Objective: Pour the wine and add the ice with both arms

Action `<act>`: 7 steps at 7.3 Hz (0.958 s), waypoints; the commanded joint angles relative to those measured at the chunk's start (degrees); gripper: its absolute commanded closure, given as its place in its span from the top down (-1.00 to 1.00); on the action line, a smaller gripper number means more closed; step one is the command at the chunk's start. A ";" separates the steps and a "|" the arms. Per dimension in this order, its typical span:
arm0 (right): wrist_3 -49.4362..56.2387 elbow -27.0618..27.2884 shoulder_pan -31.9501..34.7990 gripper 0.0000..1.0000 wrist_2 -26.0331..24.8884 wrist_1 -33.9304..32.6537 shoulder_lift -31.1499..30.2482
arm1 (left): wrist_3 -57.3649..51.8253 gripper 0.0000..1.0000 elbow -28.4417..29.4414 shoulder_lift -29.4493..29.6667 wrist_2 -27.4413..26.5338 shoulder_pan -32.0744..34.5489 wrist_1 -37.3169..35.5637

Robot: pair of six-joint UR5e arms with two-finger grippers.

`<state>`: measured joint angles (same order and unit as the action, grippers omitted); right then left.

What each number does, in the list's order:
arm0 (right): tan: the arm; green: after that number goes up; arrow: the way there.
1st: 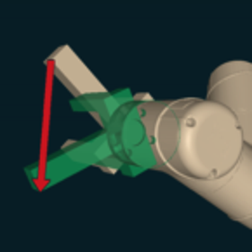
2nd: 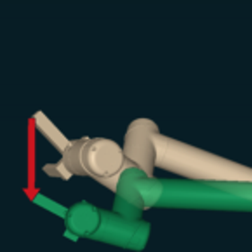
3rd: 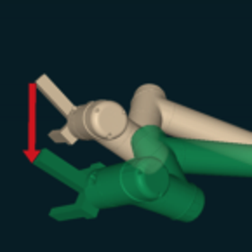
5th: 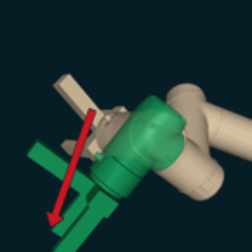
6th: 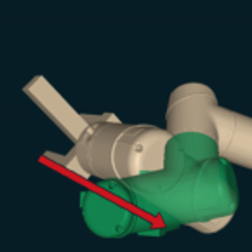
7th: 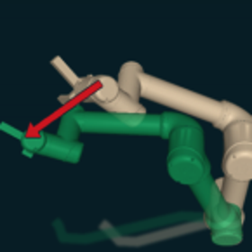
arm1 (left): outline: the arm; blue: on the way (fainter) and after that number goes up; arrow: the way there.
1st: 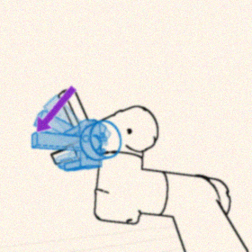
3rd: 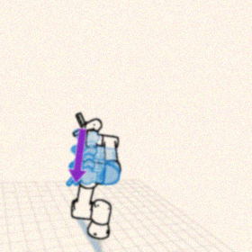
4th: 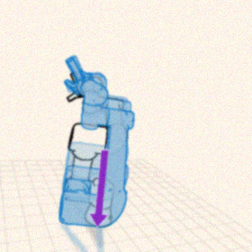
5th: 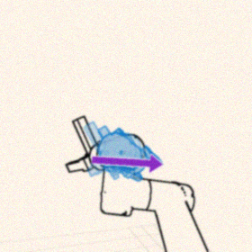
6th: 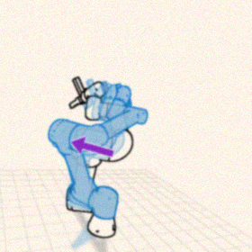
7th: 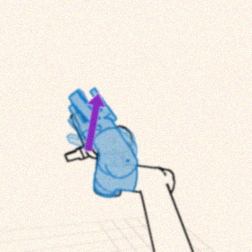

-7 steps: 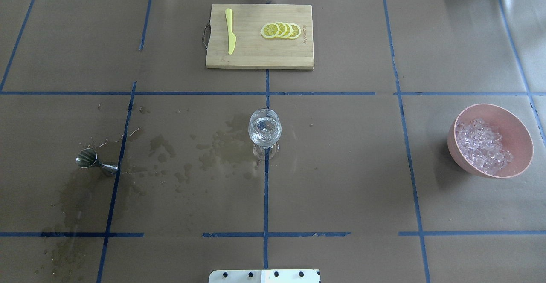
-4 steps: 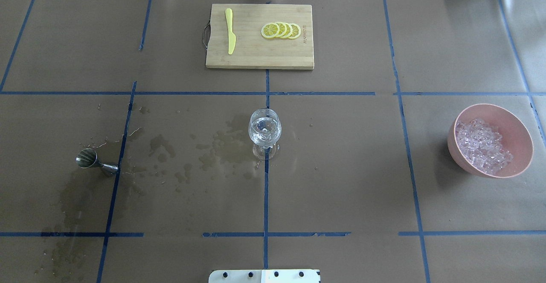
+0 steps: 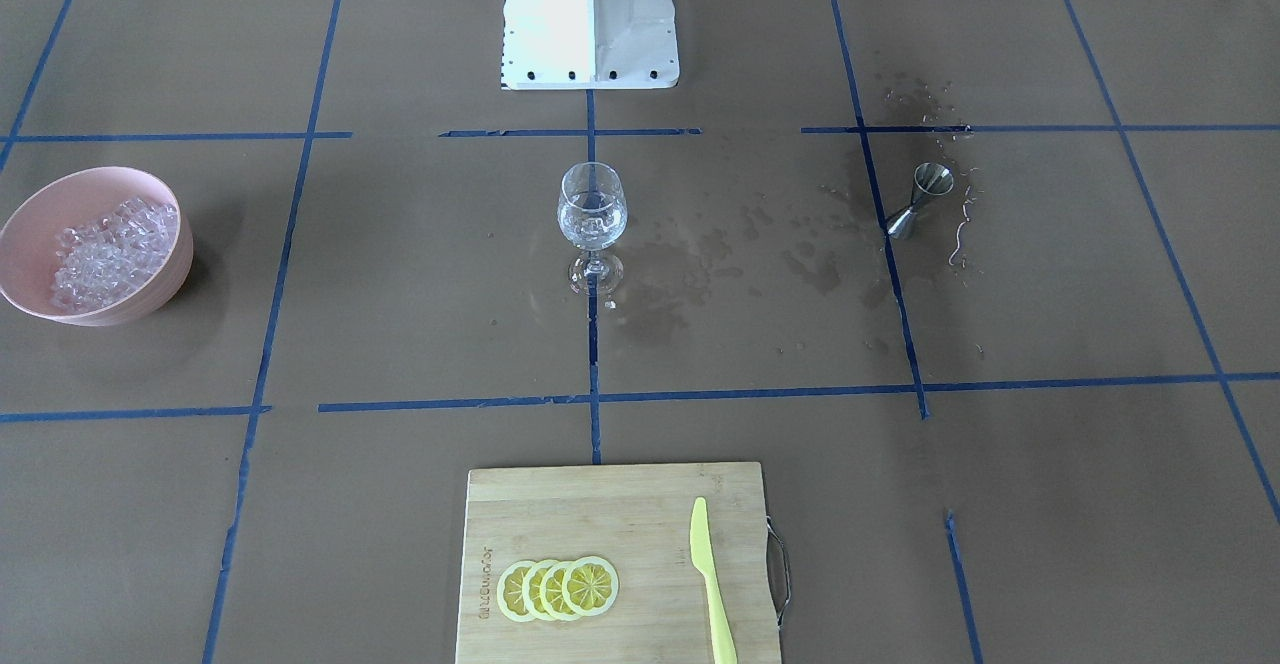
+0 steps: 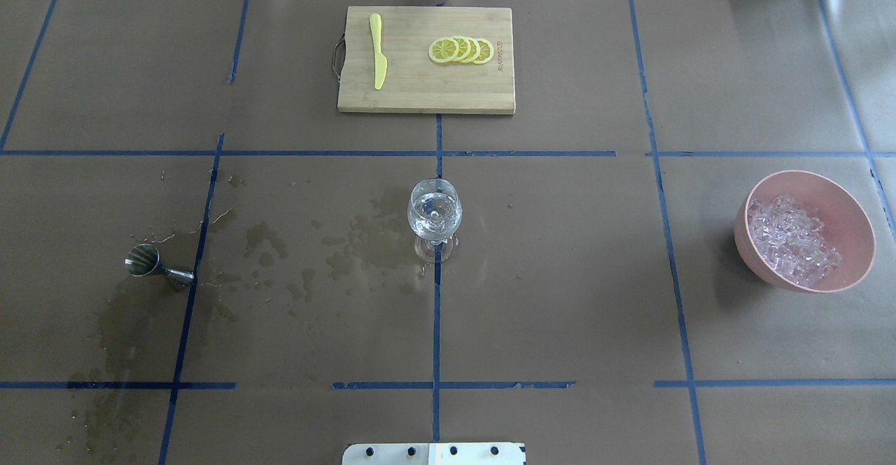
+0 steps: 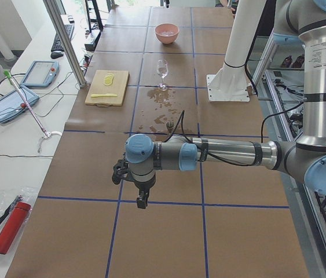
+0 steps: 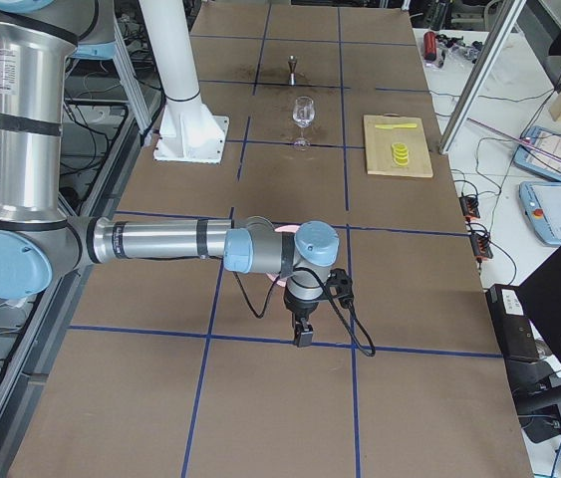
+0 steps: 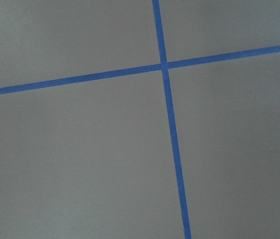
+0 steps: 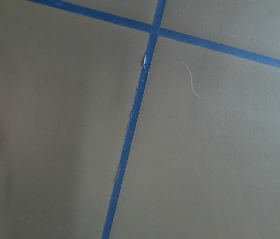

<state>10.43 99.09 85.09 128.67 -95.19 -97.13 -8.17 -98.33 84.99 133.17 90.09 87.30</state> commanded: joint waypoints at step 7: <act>0.12 -0.13 3.68 1.00 3.60 0.19 -0.95 | 0.00 1.00 -0.02 0.27 0.07 0.00 -0.02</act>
<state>10.55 98.94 88.75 132.21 -94.94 -98.15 -8.17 -98.36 85.25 133.24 90.09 87.28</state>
